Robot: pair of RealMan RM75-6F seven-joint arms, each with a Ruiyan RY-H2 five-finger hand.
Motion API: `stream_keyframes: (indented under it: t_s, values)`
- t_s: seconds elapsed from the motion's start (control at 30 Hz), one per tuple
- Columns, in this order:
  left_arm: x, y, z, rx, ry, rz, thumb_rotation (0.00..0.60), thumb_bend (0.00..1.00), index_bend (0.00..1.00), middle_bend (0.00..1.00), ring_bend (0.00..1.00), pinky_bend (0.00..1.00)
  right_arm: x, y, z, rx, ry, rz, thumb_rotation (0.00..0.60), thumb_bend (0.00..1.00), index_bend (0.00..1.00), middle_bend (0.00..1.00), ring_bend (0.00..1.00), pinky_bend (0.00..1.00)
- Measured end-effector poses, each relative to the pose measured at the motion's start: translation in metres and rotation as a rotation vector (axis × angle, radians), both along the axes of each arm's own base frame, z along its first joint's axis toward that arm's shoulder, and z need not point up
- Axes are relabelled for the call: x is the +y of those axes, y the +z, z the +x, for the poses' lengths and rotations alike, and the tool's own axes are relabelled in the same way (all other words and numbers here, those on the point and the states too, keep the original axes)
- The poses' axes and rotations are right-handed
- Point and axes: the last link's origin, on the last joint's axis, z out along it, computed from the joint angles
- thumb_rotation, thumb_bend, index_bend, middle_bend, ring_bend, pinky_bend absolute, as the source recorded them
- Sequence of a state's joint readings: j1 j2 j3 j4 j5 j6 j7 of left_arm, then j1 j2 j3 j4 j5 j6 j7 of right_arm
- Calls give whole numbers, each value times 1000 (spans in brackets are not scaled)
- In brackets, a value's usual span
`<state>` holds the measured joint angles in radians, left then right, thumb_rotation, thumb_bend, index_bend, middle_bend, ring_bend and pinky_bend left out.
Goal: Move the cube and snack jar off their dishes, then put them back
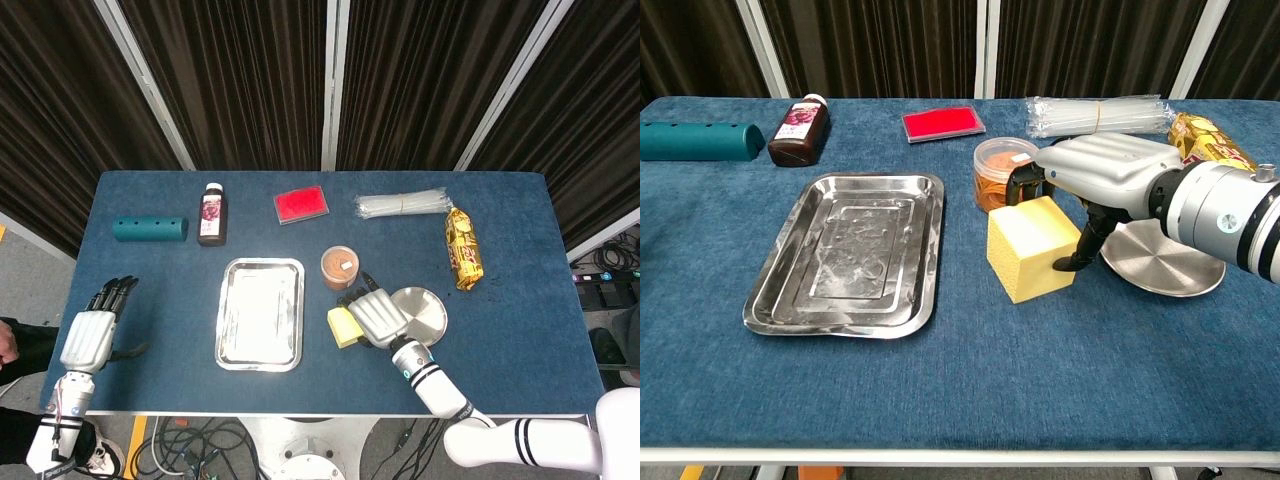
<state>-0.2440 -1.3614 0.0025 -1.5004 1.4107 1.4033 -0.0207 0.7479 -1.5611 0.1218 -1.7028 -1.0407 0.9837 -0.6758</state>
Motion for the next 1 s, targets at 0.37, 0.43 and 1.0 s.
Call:
stream_keyframes:
  t_s: [0.37,0.43,1.0]
  values:
    - [1,0,3,-11,-7,-6,600,1,56,43,14,162,-2,50,-17,-63,-31,-135,600,174,496,446,360,0]
    - [2,-1,5,-18,-15,-10,600,1,56,43,14,162,-2,69,-31,-51,-67,-180,600,174,498,447,360,0]
    - [7,-2,9,2,-24,-7,600,1,56,44,14,162,5,70,-114,-15,-280,-186,600,115,347,375,266,0]
